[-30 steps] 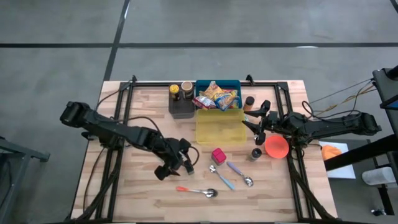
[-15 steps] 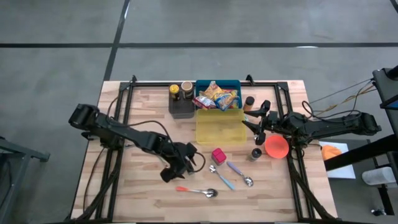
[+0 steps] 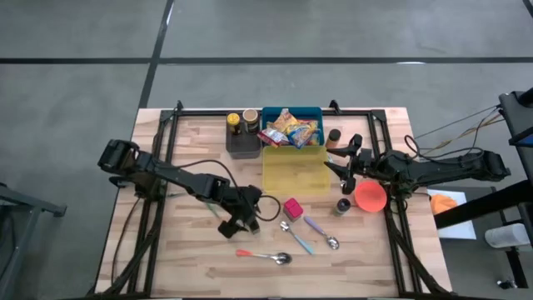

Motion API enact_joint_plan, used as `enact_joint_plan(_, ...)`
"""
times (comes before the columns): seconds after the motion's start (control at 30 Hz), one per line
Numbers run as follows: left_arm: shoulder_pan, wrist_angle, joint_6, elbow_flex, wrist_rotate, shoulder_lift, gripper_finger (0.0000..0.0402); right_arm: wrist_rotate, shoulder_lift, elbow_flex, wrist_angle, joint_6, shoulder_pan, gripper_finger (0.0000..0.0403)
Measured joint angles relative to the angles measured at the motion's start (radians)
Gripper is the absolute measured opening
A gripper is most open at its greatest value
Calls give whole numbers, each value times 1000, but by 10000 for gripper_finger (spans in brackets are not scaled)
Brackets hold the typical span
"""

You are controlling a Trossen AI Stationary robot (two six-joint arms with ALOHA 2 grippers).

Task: Pick & Place Food Item
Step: Put the black spice can into the black bin

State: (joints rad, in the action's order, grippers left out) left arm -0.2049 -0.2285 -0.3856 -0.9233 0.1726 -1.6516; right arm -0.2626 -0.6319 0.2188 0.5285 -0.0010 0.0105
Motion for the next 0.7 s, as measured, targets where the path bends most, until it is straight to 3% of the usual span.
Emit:
enact_joint_plan(0.4,8,53,20,29,0,0,353,0,0,0,0,0,0,203)
enact_joint_plan(0.7,8,56,20,29,0,0,267,0,0,0,0,0,0,203)
